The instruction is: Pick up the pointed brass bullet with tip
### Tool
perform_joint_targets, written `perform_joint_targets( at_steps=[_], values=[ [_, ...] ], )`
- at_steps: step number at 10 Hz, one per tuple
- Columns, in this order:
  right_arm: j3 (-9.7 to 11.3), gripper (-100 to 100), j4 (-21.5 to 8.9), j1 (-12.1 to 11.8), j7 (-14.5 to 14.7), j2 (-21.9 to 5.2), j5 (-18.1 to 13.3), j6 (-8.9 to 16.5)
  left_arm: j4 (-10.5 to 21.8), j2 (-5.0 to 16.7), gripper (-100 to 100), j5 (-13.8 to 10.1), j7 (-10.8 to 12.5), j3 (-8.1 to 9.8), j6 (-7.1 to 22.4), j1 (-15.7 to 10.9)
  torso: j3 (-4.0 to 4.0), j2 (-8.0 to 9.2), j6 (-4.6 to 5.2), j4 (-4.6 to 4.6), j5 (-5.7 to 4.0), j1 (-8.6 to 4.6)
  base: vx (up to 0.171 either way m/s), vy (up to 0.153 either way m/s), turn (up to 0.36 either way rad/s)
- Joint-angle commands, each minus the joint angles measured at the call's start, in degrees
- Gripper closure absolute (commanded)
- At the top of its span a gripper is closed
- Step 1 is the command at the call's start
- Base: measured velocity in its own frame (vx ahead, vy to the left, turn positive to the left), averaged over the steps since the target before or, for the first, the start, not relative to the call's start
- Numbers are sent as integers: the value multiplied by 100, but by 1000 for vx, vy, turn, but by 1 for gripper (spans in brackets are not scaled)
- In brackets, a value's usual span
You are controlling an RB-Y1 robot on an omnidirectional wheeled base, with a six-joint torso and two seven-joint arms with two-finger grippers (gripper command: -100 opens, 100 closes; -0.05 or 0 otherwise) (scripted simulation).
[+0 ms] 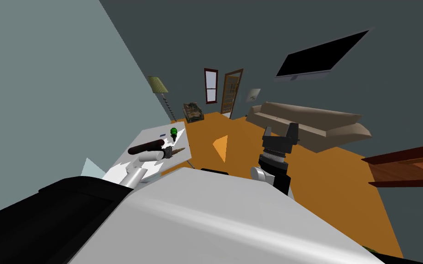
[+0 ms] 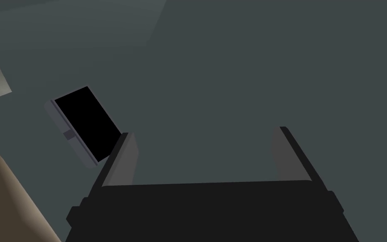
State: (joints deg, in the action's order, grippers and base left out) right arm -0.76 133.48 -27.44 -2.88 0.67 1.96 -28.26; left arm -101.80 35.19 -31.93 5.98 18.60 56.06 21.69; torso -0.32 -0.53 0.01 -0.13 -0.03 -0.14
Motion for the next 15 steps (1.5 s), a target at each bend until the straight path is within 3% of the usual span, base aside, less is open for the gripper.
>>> perform_joint_targets(
  at_steps=[1, 6, 8, 9, 10, 15],
  values=[
    [0, 0, 0, 0, 0, 0, 0, 0, 229, 52, -100, -87, 35, 73, 286, -10, 0, 0, 0, 0, 0, 0, 180, -82, 63],
    [0, 0, 0, 1, 0, 0, 0, 0, 592, 229, -100, -345, 61, 261, 892, 14, 10, 19, 1, 4, 3, 17, 115, -33, 33],
    [0, 0, 0, 1, 0, 0, 0, 0, 589, 229, -100, -347, 73, 265, 914, 25, 7, 12, 1, 2, 3, 17, 81, -14, 12],
    [0, 0, 0, 1, 0, -1, 0, 0, 599, 232, 0, -353, 71, 269, 931, 26, 14, 28, 2, 5, 4, 20, 9, -2, -1],
    [0, 0, 0, 2, 0, -1, 0, 0, 787, 242, -100, -313, 118, 301, 894, -67, 23, 43, 2, 9, 4, 23, -44, 0, -172],
    [0, 0, -1, 4, 0, -1, 0, 1, 1694, 293, -100, -119, 352, 466, 717, -530, 63, 110, 4, 25, 8, 35, -149, 8, -270]
  ],
)
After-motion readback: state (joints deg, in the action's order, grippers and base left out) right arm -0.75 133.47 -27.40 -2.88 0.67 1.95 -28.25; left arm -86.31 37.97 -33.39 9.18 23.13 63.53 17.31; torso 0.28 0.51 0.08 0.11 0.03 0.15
